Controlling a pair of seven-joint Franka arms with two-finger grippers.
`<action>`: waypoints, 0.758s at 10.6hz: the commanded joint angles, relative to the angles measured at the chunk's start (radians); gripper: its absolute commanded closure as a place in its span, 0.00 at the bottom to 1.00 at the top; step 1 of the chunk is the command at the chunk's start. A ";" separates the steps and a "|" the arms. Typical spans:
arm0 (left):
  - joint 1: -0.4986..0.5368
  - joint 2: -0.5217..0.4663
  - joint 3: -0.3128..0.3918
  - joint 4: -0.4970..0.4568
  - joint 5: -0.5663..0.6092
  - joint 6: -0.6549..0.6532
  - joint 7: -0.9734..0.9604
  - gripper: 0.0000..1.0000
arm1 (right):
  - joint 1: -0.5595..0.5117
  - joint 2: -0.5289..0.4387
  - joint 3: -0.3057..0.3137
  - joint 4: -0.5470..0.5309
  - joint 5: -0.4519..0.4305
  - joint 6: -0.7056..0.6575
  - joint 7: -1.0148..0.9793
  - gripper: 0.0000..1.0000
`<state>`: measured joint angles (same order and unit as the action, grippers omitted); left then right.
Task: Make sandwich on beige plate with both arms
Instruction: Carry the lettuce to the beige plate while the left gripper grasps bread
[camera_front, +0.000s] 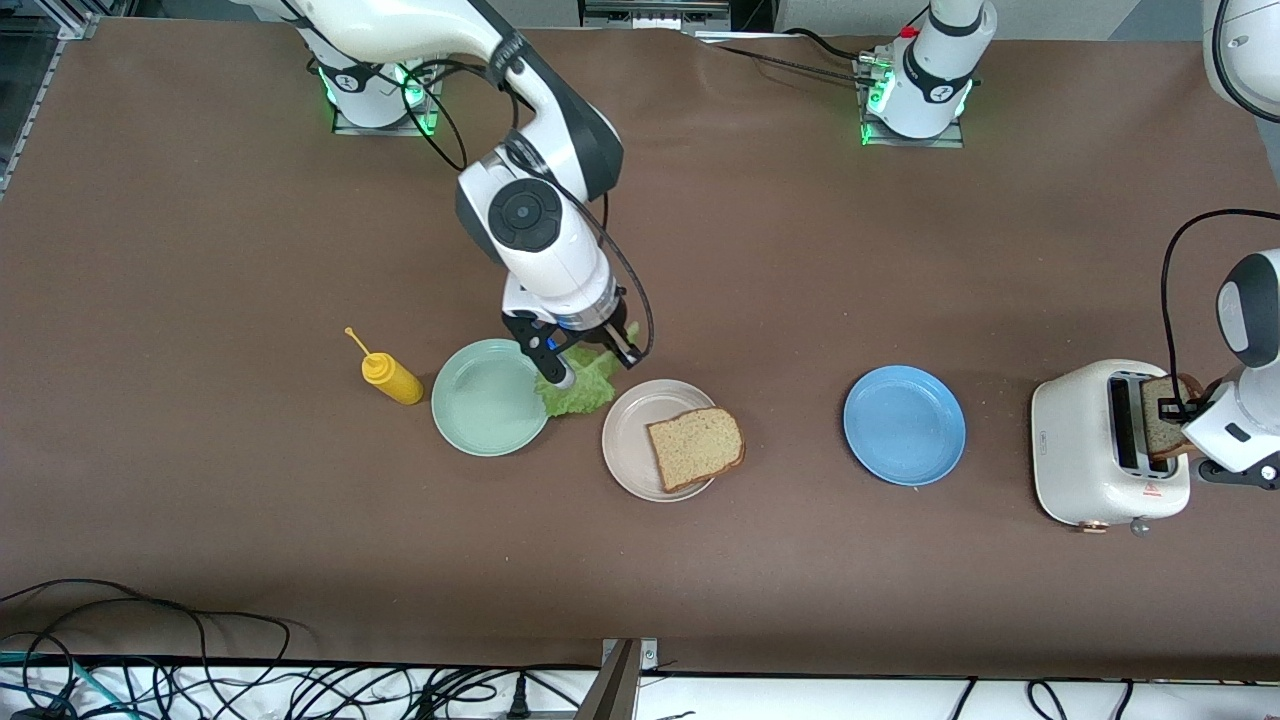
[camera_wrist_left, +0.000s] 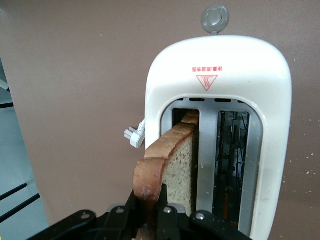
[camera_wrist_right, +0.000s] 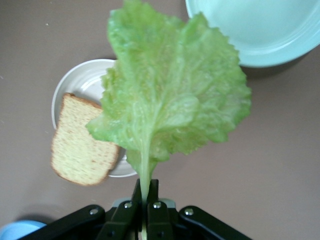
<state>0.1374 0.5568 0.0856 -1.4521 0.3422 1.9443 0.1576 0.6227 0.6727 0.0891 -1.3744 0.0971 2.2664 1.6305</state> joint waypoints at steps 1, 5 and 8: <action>0.007 0.018 -0.007 0.059 0.014 -0.022 -0.001 1.00 | 0.032 0.100 -0.003 0.031 0.007 0.167 0.196 1.00; 0.007 0.014 -0.007 0.139 -0.080 -0.156 -0.001 1.00 | 0.034 0.237 0.023 0.123 0.006 0.398 0.440 1.00; 0.004 0.009 -0.009 0.176 -0.086 -0.209 0.000 1.00 | 0.034 0.304 0.052 0.129 0.006 0.568 0.521 1.00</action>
<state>0.1376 0.5586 0.0819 -1.3202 0.2812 1.7792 0.1542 0.6553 0.9141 0.1238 -1.2996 0.0983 2.7594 2.0987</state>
